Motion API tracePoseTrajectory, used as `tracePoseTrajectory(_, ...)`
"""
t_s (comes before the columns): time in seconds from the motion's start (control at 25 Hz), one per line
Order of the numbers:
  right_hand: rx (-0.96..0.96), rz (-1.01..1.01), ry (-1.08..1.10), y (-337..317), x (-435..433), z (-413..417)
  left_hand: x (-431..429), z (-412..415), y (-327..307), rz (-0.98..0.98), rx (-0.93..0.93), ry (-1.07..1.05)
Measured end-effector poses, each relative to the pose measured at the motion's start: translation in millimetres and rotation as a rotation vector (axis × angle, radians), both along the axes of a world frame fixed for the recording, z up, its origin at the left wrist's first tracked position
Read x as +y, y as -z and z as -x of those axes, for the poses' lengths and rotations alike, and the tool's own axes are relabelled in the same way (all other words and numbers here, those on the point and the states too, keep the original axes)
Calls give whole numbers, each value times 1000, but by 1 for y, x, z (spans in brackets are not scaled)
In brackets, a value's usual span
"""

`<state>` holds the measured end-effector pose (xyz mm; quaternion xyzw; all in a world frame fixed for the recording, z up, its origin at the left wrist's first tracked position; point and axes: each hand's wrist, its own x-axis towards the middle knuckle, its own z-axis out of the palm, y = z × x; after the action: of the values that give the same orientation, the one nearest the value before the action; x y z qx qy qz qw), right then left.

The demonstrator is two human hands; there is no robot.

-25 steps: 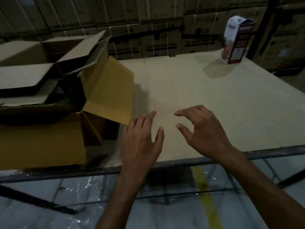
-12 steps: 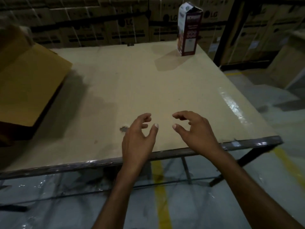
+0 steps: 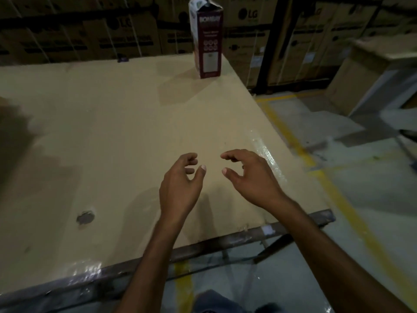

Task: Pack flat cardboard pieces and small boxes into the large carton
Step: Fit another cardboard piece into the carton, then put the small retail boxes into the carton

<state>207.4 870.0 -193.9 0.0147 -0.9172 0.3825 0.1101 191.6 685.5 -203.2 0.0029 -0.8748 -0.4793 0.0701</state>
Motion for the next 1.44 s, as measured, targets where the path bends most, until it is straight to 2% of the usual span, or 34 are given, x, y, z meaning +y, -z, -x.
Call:
tracePoseTrajectory(0.16,-6,-31,-68,9,60,43,61,25,4,-9,0,-55)
tracePoseTrajectory(0.28,-14,-40,-206,25,106,76,111,36,16,29,9,-126)
tracePoseTrajectory(0.48,-41,-109,-472,42,192,97,211,10,30,170,-20,-360)
tracePoseTrajectory(0.56,-54,-123,-543,44,222,96,246,-9,31,230,-33,-357)
tracePoseTrajectory(0.8,-35,-53,-609,37,279,87,305,-42,24,335,9,-419)
tracePoseTrajectory(1.0,52,-87,-661,28,321,89,351,-43,25,421,26,-469)
tracePoseTrajectory(1.2,80,-65,-711,35,359,157,396,7,29,331,34,-542)
tracePoseTrajectory(1.44,74,-51,-764,29,398,293,447,137,11,52,72,-655)
